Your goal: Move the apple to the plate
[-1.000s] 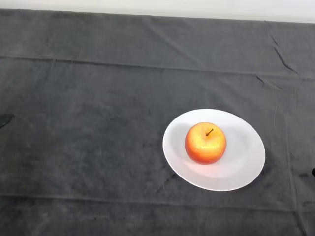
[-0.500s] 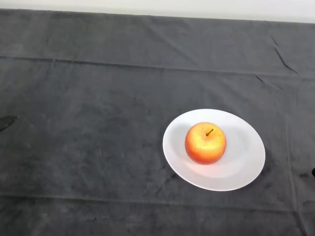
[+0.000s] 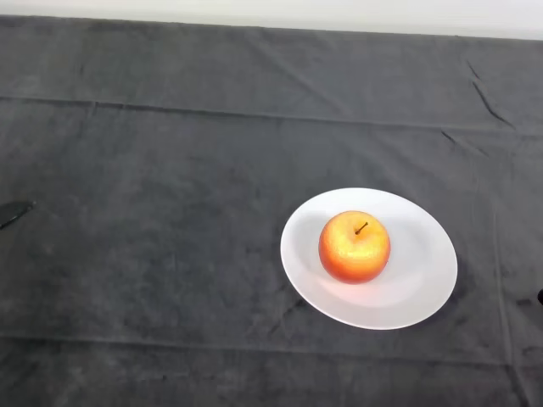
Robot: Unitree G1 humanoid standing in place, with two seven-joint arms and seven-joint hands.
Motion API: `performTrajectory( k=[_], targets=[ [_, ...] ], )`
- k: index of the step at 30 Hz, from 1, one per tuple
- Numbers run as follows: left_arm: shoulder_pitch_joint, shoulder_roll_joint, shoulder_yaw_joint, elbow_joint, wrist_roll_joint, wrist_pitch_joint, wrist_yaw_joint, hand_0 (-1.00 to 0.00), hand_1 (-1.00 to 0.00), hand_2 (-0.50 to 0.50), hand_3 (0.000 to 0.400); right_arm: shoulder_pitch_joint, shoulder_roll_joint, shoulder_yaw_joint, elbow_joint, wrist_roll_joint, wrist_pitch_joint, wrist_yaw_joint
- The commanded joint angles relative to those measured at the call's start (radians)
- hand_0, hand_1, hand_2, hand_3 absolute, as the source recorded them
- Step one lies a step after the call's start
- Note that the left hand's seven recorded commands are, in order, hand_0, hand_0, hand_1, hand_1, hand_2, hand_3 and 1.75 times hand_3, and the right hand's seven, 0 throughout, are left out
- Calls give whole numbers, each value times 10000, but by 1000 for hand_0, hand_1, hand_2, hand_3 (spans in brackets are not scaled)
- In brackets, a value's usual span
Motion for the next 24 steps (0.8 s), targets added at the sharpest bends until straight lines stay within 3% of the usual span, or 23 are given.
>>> performTrajectory(
  k=[1, 24],
  targets=[
    [-497, -227, 461, 249, 262, -68, -88, 0, 0, 0, 0, 1114, 731, -49, 716, 186, 833, -23],
    [-585, -417, 431, 275, 423, -29, -182, 0, 0, 0, 0, 1117, 734, -14, 705, 222, 841, -20]
  ],
)
